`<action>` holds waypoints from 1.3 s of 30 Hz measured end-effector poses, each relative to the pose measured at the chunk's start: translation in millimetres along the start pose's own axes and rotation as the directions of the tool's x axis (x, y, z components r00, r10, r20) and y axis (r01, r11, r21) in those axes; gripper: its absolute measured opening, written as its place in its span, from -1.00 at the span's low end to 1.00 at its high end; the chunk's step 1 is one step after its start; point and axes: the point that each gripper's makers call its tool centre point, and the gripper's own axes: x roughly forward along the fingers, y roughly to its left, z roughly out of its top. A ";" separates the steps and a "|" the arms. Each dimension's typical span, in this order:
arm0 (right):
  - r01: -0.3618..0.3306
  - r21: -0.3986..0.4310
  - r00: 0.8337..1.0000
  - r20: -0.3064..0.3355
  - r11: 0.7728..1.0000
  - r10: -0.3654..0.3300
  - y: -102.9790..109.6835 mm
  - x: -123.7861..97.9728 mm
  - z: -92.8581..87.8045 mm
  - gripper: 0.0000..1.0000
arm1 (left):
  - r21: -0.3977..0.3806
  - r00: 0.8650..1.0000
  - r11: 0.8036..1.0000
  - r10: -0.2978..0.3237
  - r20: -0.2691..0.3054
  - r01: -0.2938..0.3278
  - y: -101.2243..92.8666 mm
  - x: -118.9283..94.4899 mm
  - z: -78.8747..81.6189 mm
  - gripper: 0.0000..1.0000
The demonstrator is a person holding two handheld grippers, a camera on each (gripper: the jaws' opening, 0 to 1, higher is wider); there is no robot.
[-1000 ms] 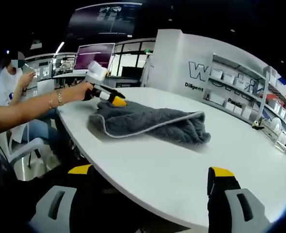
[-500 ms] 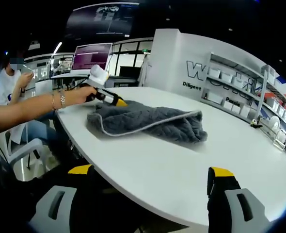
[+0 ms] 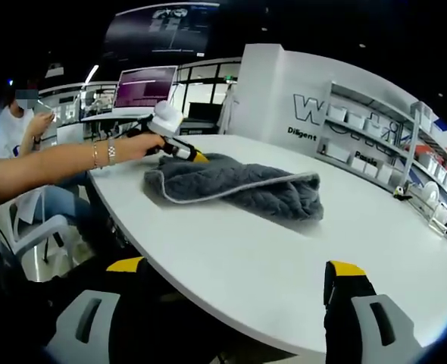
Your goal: Open the folded towel by lifting each exposed corner and separating the folded layers until the towel lies flat within the target outline without major curled edges
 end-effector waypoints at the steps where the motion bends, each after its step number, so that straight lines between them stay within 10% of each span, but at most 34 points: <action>1: -0.001 -0.001 1.000 -0.003 1.000 0.001 0.2 0.4 -0.5 0.98 | -0.013 1.000 1.000 0.000 -0.002 0.000 0.8 0.4 -0.4 -0.73; 30: 0.014 0.025 1.000 0.004 1.000 -0.014 -9.3 -2.6 -1.3 0.98 | -0.058 0.993 0.992 0.108 -0.044 -0.111 36.8 30.3 3.5 -0.74; 39: 0.006 0.086 0.992 0.123 0.996 -0.017 -15.0 -2.8 18.4 0.98 | -0.037 0.992 0.993 0.114 -0.058 -0.116 38.3 31.8 2.8 -0.73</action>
